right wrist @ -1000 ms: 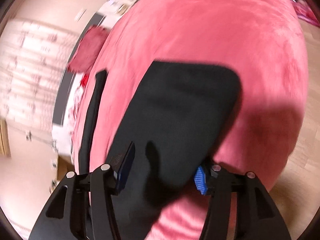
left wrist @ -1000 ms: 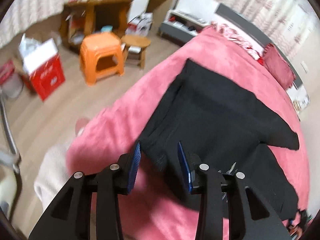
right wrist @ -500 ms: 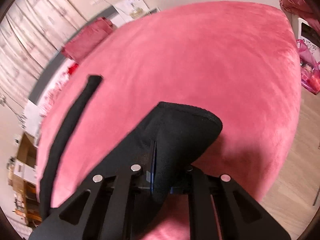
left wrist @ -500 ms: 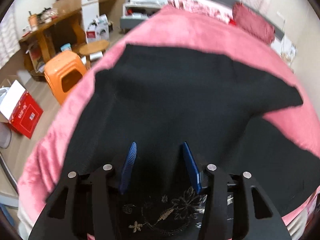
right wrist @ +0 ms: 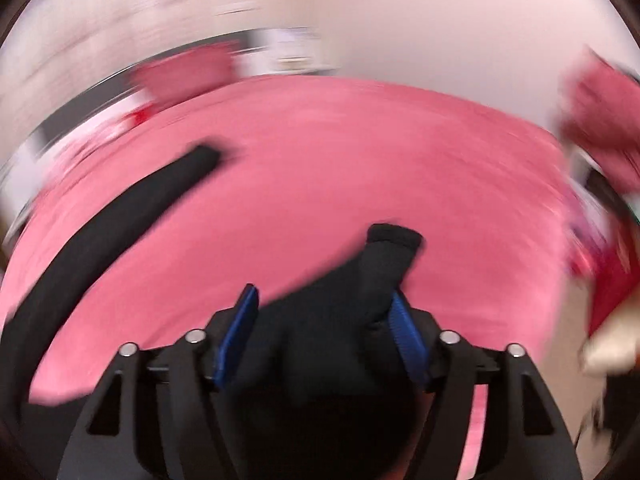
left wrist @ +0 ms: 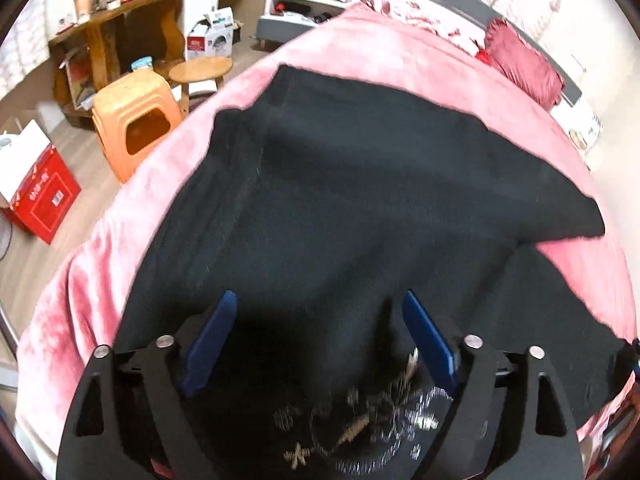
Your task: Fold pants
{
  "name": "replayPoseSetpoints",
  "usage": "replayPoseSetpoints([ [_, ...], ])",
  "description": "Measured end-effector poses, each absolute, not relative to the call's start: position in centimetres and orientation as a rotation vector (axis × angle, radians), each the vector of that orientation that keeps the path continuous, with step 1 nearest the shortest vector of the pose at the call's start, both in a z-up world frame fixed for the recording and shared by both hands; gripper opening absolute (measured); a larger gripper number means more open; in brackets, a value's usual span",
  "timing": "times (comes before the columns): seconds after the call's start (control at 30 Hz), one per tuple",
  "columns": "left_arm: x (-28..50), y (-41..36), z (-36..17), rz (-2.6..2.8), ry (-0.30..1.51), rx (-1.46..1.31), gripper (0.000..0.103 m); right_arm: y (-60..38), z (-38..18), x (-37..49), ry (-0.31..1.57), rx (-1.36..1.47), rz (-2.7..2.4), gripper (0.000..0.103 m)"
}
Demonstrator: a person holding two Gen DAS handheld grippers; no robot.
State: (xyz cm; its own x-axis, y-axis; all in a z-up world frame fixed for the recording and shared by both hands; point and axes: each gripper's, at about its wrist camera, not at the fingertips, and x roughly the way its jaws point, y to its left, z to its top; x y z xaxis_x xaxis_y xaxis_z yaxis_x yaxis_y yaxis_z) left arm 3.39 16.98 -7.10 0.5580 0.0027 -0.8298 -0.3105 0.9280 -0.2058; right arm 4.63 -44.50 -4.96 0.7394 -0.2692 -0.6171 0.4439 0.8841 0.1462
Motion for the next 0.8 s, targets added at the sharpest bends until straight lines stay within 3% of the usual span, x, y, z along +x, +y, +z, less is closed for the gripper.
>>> replayPoseSetpoints([
  [0.2,7.6,18.7,-5.2,0.230,0.917,-0.341,0.086,-32.8,-7.9,10.1,0.728,0.112,-0.049,0.075],
  [0.3,10.1,19.5,-4.6,0.247,0.901,-0.320,0.091,-29.9,-9.4,11.9,0.759,0.097,-0.001,0.077],
  [0.43,14.4,20.6,-3.9,0.260,0.904,-0.264,0.091,-27.9,-10.9,13.9,0.791,0.057,-0.021,0.084],
  [0.8,24.1,25.6,-6.0,0.352,0.962,-0.277,0.091,-27.7,-11.1,14.1,0.779,0.108,-0.010,0.089],
])
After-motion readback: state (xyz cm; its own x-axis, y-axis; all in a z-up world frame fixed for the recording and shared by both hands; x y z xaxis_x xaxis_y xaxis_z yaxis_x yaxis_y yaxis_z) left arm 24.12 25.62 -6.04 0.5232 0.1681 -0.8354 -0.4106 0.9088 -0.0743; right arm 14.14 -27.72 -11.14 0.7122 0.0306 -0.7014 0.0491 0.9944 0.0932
